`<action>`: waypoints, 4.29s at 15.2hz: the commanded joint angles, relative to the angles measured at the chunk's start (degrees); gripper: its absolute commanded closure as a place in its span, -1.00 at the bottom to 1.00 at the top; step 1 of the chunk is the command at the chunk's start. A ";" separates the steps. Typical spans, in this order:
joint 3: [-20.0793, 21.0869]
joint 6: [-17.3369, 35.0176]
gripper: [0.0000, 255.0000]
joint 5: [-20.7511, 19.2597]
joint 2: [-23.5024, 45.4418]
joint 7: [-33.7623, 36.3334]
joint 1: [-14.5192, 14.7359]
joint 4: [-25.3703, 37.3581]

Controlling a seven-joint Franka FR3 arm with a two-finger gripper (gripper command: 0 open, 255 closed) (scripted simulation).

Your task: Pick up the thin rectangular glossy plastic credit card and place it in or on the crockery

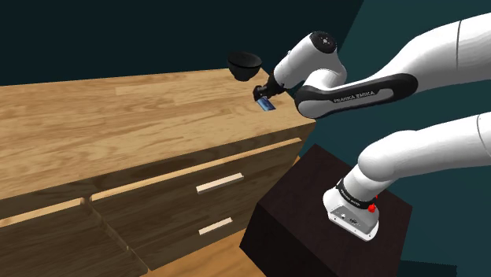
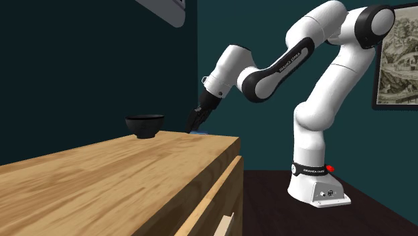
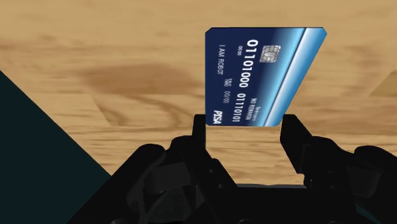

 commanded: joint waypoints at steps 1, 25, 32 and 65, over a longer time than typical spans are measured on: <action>-0.98 -2.07 1.00 0.63 -0.96 -0.89 0.92 0.99; -7.16 -18.77 1.00 2.49 -2.63 -7.87 2.87 16.00; -8.03 -16.01 1.00 -1.42 12.24 -10.18 -2.13 28.23; -10.81 -9.56 1.00 -13.71 44.37 -8.35 -5.05 52.54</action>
